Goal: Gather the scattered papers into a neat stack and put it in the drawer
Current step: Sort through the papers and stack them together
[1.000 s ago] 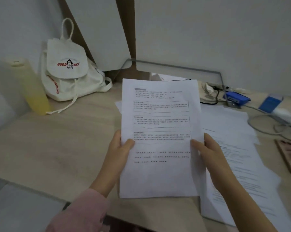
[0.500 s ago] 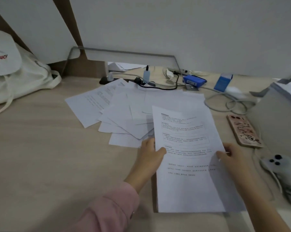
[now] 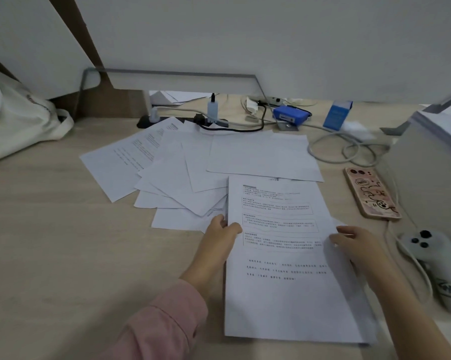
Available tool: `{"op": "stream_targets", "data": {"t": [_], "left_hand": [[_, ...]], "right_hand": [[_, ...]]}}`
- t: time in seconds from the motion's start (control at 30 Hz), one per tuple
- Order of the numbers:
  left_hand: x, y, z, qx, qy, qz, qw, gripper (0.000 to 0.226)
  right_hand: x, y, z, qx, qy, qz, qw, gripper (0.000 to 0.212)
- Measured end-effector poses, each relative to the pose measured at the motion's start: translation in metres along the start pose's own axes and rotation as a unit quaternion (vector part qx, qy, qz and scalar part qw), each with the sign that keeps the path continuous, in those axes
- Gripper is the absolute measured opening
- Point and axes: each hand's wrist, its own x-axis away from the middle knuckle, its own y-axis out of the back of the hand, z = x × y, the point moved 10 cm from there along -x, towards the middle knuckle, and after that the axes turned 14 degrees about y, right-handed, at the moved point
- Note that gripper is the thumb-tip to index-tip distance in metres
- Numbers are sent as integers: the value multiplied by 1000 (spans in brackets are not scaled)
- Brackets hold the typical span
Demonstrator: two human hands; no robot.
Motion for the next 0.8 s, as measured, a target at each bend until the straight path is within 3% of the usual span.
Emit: {"op": "stream_targets", "data": {"t": [0.03,0.17,0.33,0.4,0.5,0.63,0.8], "left_hand": [[0,0,0,-8,-1,-4,1000,27],[6,-11,1,-57,-22,-1,998,28],[11,-2,-3,-50,-36,-5,998,33],[15,20,-9,-11,-40,-23,999,34],[27,68,-22,54,-59,-59,995,31],[53,157,-39,78,-112,-161,977,35],[95,262,-27,6,-170,-305,937,37]], "right_hand": [[1,-1,2,5,3,11,1000,11],[7,-5,8,-16,34,33,999,9],[24,0,41,-111,116,2,987,20],[27,-7,57,-199,118,14,973,18],[31,-38,87,-307,109,96,941,15],[60,-118,135,-330,122,262,899,31],[97,-215,181,-298,161,299,892,39]]}}
